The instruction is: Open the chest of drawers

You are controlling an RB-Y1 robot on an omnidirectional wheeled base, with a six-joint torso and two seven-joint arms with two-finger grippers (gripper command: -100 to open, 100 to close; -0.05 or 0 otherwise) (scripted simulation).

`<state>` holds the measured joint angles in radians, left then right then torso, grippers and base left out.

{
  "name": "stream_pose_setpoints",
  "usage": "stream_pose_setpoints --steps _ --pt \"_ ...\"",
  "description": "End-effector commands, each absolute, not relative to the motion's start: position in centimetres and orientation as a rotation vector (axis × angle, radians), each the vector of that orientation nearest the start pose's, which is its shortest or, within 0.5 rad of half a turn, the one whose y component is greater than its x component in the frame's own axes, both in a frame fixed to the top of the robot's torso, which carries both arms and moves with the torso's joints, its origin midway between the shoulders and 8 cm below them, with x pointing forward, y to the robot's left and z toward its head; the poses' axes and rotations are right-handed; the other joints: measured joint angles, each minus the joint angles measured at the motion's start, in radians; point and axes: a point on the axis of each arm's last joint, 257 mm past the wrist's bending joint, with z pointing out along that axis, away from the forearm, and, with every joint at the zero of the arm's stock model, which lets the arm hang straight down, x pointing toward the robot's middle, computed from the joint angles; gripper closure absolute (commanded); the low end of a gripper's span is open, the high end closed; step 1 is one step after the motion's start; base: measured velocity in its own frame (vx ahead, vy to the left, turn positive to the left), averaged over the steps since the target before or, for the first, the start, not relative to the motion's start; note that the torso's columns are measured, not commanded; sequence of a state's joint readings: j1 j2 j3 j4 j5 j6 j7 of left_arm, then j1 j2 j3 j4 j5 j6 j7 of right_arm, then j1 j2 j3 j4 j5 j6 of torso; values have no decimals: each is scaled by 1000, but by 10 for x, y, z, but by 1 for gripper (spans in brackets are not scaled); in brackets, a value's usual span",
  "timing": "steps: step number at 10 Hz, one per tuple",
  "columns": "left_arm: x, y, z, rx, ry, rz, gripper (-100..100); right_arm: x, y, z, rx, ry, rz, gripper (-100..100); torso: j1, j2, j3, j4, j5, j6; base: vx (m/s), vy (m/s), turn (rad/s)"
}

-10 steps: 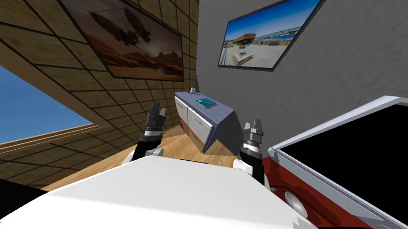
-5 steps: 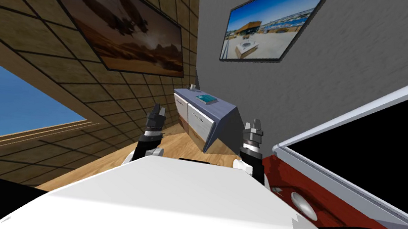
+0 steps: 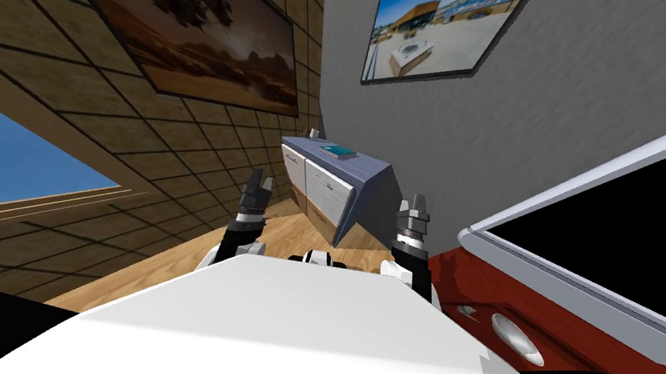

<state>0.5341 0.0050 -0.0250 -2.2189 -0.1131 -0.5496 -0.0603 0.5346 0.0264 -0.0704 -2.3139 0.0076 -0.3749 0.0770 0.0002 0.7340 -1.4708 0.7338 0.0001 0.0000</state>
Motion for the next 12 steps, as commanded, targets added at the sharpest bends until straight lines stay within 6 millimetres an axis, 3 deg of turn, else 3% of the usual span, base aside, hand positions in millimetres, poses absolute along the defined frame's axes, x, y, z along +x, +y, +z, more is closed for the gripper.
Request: stream_pose_setpoints --steps 1,8,12 --pt "353 252 -15 -557 799 -1185 -100 349 -313 5 731 693 1113 0 0 2 -5 3 0 0 18 -2 -53" --pt "382 229 -65 -548 996 -1158 -100 349 -313 5 731 693 1113 0 -1 4 -5 4 0 0 51 -2 -118" --pt "400 214 -106 -561 1128 -1125 -100 349 -313 5 731 694 1113 0 0 4 -5 4 0 0 63 1 -156"
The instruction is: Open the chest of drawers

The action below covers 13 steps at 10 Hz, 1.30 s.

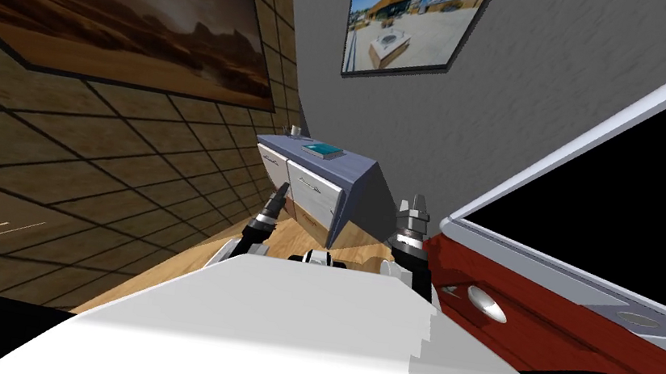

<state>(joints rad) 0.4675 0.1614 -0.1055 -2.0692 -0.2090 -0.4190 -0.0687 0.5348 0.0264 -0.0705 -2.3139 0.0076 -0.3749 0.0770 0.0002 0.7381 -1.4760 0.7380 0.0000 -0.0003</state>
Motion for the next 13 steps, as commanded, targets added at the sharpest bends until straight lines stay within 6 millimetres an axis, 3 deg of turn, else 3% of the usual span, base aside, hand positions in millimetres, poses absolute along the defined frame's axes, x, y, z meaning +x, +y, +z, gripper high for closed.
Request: stream_pose_setpoints --steps 1,10,13 --pt "403 210 -116 -556 1163 -1114 -100 349 -313 5 731 694 1113 0 0 0 0 0 0 0 64 5 -127" --pt "419 203 -204 -448 1485 -960 -100 349 -313 5 731 694 1113 0 0 -1 0 0 0 0 59 8 -138" --pt "418 201 -196 -453 1467 -970 -100 349 -313 5 731 694 1112 0 -2 -2 -1 0 0 0 57 -5 -17"
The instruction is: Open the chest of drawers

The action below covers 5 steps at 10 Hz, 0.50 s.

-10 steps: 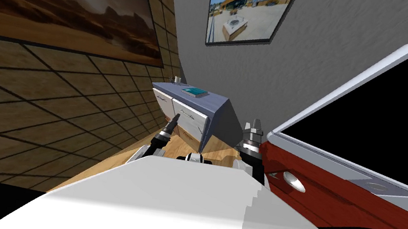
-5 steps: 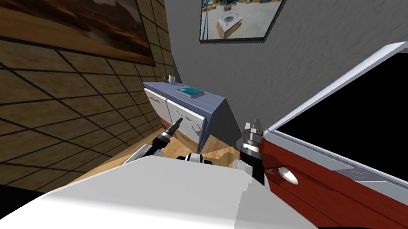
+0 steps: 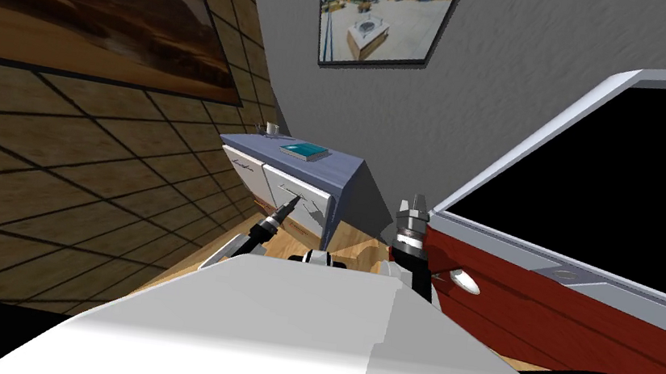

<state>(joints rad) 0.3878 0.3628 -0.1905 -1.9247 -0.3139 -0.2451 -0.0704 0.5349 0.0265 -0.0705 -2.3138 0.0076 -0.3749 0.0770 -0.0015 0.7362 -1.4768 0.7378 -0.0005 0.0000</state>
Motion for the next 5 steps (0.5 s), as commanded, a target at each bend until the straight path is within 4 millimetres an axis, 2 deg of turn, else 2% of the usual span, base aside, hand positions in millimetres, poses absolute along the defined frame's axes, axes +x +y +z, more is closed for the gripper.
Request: stream_pose_setpoints --steps 1,2,5 --pt "418 202 -195 -455 1467 -970 100 349 -313 5 731 693 1113 0 1 2 0 0 0 0 9 -2 2" --pt "413 200 -193 -448 1468 -977 100 349 -313 5 731 693 1113 0 2 4 2 1 1 0 -95 29 46" --pt "407 197 -189 -439 1469 -985 100 349 -313 5 731 693 1113 0 5 6 4 2 1 0 -170 86 44"
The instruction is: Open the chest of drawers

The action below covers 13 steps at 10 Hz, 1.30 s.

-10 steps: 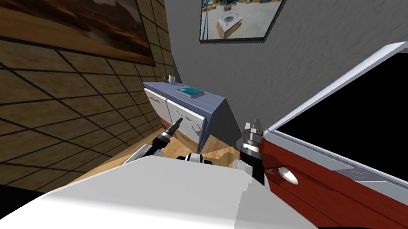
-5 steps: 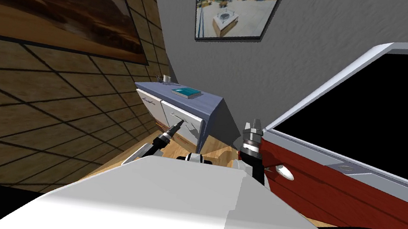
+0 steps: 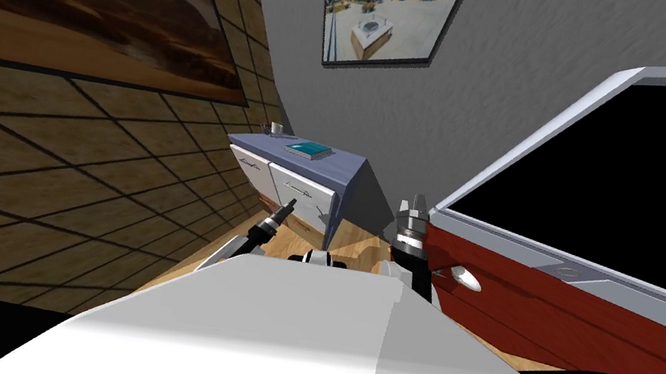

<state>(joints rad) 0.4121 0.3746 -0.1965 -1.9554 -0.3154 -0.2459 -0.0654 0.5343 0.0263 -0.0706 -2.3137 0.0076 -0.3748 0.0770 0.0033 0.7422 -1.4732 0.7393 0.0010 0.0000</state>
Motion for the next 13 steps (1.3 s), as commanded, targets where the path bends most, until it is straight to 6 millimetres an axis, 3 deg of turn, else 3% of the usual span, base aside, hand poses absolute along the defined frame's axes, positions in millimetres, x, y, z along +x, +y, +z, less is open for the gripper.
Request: stream_pose_setpoints --steps 1,2,8,9,13 --pt "409 198 -190 -441 1469 -983 100 349 -313 5 731 693 1113 0 -2 -1 -1 -1 -1 0 -104 41 5" --pt "408 199 -191 -437 1483 -970 -100 349 -313 5 731 694 1113 0 -6 -8 -5 -2 -2 0 68 -25 -76" --pt "407 201 -188 -430 1495 -955 -100 349 -313 5 731 694 1112 0 -1 0 1 0 0 0 119 -38 -32" --pt "408 201 -188 -431 1495 -954 100 349 -313 5 731 693 1113 0 -2 0 0 0 -1 0 10 -2 2" --pt "396 196 -183 -417 1503 -968 100 349 -313 5 731 693 1113 0 -4 -1 0 0 -1 0 -141 64 44"
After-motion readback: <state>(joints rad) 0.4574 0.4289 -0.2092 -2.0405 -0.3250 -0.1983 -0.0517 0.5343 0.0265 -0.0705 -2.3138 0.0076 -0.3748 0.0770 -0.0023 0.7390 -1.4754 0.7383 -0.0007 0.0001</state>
